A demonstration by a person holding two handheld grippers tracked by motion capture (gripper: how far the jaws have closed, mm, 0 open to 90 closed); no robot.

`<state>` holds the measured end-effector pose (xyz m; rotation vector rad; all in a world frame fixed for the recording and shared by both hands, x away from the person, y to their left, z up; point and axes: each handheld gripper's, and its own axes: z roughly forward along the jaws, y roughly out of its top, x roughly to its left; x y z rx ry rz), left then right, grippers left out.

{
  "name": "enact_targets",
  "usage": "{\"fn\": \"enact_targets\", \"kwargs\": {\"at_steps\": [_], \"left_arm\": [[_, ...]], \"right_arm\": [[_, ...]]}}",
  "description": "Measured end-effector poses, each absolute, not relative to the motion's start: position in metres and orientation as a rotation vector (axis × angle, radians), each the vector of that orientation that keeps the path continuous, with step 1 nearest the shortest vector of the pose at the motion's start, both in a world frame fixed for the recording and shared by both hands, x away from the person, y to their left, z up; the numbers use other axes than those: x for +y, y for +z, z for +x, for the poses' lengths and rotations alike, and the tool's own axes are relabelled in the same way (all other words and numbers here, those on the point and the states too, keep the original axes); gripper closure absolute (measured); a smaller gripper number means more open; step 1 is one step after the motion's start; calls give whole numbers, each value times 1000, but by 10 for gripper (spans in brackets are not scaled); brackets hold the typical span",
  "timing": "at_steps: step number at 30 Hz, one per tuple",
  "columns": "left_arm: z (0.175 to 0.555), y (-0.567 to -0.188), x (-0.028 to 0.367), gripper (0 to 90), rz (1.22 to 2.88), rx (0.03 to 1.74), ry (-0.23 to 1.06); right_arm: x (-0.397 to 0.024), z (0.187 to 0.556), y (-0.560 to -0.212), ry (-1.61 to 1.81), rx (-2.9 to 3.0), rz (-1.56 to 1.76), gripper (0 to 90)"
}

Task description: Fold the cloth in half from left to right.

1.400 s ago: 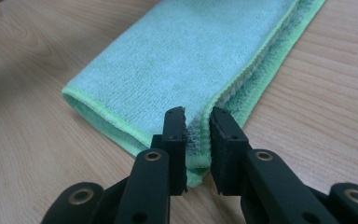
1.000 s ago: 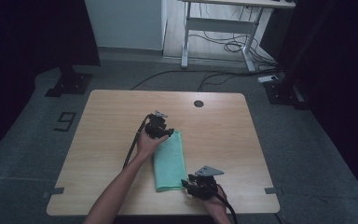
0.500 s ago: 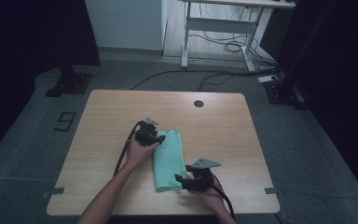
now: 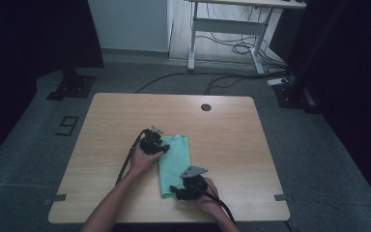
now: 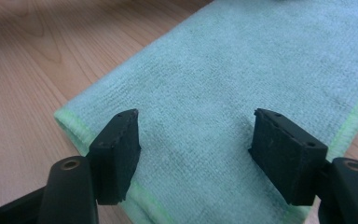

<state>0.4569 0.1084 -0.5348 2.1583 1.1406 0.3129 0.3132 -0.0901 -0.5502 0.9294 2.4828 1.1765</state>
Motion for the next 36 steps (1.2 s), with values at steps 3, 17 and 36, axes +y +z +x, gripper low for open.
{"fn": "enact_targets", "kwargs": {"at_steps": [3, 17, 36], "left_arm": [[460, -535, 105, 554, 2166, 1134, 316], [478, -534, 62, 557, 2220, 1053, 282], [473, -534, 73, 546, 2190, 1055, 258]], "right_arm": [[-90, 311, -551, 1154, 2469, 936, 325], [-110, 306, -551, 1151, 2429, 1009, 364], [-93, 342, -535, 1238, 2371, 1006, 402]]}}
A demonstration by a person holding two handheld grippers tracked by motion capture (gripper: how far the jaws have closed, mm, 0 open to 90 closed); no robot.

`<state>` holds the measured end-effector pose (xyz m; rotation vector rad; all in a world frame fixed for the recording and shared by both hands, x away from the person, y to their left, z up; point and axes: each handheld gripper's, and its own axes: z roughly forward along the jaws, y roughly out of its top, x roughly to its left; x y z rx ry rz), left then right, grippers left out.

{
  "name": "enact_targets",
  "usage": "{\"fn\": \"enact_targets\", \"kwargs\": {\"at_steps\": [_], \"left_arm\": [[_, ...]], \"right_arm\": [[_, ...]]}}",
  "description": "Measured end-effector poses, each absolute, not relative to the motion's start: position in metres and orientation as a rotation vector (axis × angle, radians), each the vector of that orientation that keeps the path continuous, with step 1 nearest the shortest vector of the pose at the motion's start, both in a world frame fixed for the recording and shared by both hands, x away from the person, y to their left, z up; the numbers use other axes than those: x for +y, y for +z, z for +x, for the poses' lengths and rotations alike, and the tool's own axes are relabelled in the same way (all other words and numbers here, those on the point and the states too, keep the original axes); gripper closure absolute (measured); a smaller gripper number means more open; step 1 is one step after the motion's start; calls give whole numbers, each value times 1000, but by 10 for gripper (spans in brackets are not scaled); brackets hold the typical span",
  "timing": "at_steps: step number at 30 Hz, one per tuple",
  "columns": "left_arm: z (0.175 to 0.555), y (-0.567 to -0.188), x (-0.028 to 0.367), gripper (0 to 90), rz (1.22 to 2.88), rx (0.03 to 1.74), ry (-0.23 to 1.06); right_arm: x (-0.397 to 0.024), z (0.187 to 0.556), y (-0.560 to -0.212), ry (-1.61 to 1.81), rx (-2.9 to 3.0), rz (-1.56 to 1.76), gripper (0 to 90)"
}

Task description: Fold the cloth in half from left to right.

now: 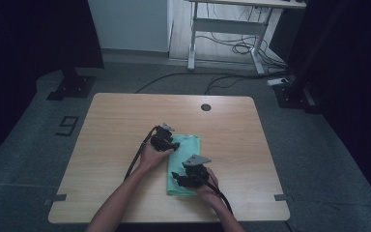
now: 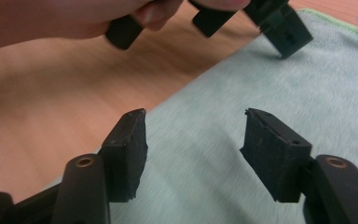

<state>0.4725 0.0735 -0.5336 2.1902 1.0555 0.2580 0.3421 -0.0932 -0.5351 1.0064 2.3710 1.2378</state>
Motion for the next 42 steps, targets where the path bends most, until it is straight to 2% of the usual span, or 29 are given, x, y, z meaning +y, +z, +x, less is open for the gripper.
{"fn": "enact_targets", "kwargs": {"at_steps": [9, 25, 31, 35, 36, 37, 39, 42], "left_arm": [[473, -535, 74, 549, 2181, 1062, 252], [474, -536, 74, 564, 2179, 1069, 258], [474, -536, 75, 565, 2169, 1080, 244], [477, -536, 79, 605, 2148, 1100, 228], [478, -537, 80, 599, 2159, 1122, 291], [480, -538, 82, 553, 2156, 1127, 314], [483, -538, 85, 568, 2114, 1165, 271], [482, -537, 85, 575, 2135, 1151, 290]], "right_arm": [[-76, 366, -543, 1169, 2432, 1061, 416], [-79, 321, -550, 1148, 2462, 925, 369], [-80, 316, -552, 1162, 2455, 921, 371], [-80, 314, -553, 1159, 2439, 927, 372], [-80, 313, -553, 1159, 2438, 928, 372], [-80, 313, -553, 1158, 2440, 926, 372], [-80, 313, -553, 1159, 2440, 924, 372], [-81, 313, -553, 1166, 2446, 922, 373]]}}
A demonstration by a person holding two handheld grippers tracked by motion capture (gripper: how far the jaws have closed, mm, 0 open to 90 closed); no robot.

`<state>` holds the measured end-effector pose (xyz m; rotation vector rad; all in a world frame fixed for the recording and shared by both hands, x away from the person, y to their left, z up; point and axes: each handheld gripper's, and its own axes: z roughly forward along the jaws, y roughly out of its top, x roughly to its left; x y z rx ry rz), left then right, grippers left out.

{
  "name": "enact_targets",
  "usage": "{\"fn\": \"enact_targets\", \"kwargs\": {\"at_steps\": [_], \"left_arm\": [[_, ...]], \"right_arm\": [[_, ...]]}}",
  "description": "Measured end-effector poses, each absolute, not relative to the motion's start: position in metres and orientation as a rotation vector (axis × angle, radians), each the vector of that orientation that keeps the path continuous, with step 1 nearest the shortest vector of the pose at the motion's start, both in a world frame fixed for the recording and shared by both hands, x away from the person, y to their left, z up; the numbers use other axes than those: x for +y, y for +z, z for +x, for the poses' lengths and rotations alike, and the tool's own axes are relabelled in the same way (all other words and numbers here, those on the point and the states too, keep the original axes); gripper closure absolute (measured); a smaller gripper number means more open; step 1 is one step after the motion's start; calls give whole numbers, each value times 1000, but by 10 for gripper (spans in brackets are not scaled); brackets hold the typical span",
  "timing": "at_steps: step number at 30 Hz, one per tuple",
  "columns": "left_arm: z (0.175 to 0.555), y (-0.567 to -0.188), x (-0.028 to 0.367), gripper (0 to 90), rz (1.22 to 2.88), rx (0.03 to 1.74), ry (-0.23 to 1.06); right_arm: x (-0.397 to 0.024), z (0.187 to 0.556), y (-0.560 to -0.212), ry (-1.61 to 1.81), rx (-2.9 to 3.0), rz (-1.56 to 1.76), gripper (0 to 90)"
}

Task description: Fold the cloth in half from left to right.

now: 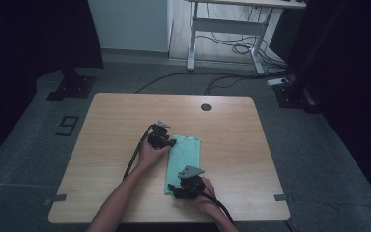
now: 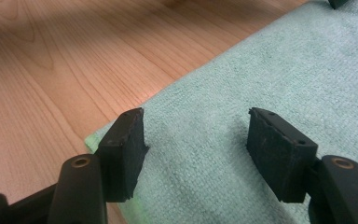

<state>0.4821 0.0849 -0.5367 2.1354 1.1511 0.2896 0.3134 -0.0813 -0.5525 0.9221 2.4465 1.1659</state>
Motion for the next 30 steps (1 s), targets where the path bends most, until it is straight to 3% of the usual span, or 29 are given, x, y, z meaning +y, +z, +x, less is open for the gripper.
{"fn": "enact_targets", "kwargs": {"at_steps": [6, 11, 18, 30], "left_arm": [[473, -518, 88, 583, 2055, 1081, 282], [461, -515, 73, 575, 2097, 978, 267], [471, -539, 62, 570, 2148, 1049, 280], [475, -538, 61, 617, 2176, 1048, 301]], "right_arm": [[-86, 318, -551, 1204, 2476, 936, 389], [-88, 321, -551, 1220, 2486, 944, 397], [-87, 315, -551, 1176, 2484, 907, 395], [-92, 313, -552, 1199, 2476, 894, 400]]}}
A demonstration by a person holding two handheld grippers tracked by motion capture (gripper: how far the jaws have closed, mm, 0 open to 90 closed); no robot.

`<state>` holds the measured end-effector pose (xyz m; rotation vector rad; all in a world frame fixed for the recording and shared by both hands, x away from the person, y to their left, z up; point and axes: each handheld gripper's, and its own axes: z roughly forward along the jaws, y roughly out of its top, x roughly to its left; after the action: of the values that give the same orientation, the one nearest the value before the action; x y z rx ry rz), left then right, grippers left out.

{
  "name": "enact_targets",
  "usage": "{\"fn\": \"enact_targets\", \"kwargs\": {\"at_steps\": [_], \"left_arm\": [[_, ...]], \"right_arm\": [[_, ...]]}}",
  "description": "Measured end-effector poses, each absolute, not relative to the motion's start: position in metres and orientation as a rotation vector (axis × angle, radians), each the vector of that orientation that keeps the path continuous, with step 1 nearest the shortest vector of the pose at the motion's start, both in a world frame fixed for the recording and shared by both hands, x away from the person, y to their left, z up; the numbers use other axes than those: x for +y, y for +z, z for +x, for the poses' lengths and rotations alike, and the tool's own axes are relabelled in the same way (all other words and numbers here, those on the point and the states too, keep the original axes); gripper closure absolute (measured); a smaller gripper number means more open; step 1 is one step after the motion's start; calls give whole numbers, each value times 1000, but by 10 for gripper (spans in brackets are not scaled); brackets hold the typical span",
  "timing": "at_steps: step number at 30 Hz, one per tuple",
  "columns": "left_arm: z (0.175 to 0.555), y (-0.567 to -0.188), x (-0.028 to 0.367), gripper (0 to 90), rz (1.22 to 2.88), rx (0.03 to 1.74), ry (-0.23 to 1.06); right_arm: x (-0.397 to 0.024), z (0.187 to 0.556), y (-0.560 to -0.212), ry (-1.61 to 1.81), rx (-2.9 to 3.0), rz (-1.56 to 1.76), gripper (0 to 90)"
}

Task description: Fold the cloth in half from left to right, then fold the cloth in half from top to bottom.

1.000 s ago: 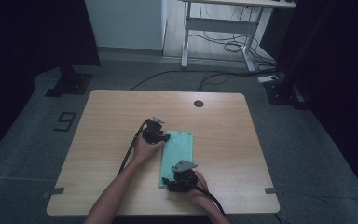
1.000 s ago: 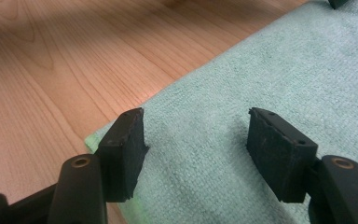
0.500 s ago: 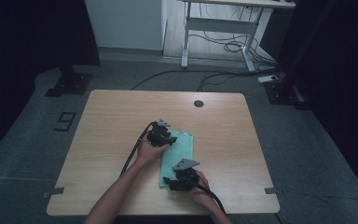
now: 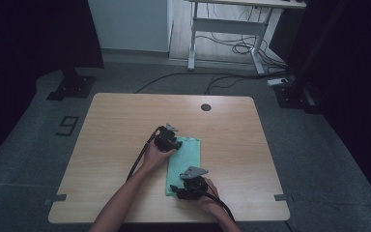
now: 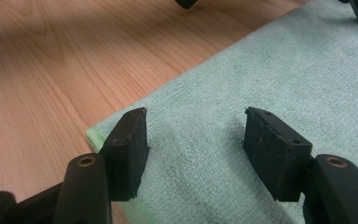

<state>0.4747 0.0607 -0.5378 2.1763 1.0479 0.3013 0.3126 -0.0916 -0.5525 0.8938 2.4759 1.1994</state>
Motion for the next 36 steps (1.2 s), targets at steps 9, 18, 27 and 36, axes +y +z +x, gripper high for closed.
{"fn": "enact_targets", "kwargs": {"at_steps": [9, 18, 27, 36], "left_arm": [[462, -511, 67, 541, 2122, 1020, 312], [448, -495, 84, 516, 2095, 1023, 340], [451, -496, 103, 460, 2047, 1073, 325], [464, -502, 111, 445, 2037, 1104, 285]], "right_arm": [[-94, 316, -551, 1232, 2497, 910, 391], [-105, 318, -541, 1336, 2416, 930, 377], [-117, 322, -532, 1372, 2370, 951, 368], [-127, 334, -530, 1345, 2349, 980, 368]]}}
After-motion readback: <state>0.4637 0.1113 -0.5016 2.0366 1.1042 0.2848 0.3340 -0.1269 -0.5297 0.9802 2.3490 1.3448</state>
